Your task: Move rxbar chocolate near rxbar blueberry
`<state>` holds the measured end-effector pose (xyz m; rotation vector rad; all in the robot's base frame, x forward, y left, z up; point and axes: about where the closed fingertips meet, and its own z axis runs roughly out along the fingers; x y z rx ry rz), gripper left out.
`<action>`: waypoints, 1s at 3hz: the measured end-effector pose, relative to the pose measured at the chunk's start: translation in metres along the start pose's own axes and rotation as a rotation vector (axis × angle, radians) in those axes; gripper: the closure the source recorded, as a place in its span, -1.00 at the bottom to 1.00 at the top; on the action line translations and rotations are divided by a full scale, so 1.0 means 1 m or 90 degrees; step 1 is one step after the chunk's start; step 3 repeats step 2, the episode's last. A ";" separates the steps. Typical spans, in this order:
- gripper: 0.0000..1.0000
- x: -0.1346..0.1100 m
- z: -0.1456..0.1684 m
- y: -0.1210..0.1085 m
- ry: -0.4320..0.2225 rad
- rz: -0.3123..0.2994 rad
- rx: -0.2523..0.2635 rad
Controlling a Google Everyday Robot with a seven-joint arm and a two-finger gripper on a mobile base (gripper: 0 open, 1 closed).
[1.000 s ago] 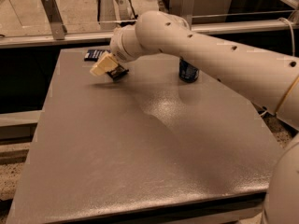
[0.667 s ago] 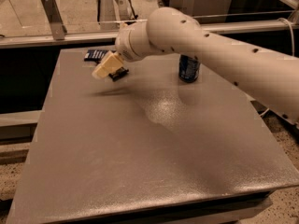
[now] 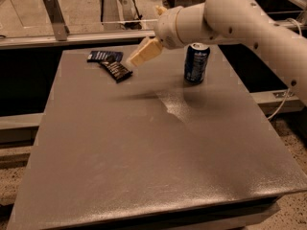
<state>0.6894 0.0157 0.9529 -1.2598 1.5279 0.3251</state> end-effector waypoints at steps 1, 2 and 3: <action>-1.00 -0.002 -0.048 -0.053 0.000 -0.033 0.046; -1.00 -0.012 -0.060 -0.069 -0.008 -0.041 0.064; -1.00 -0.012 -0.060 -0.069 -0.008 -0.041 0.064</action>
Offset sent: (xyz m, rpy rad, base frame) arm 0.0179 -0.0557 0.0412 -0.0184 -0.0769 -0.0412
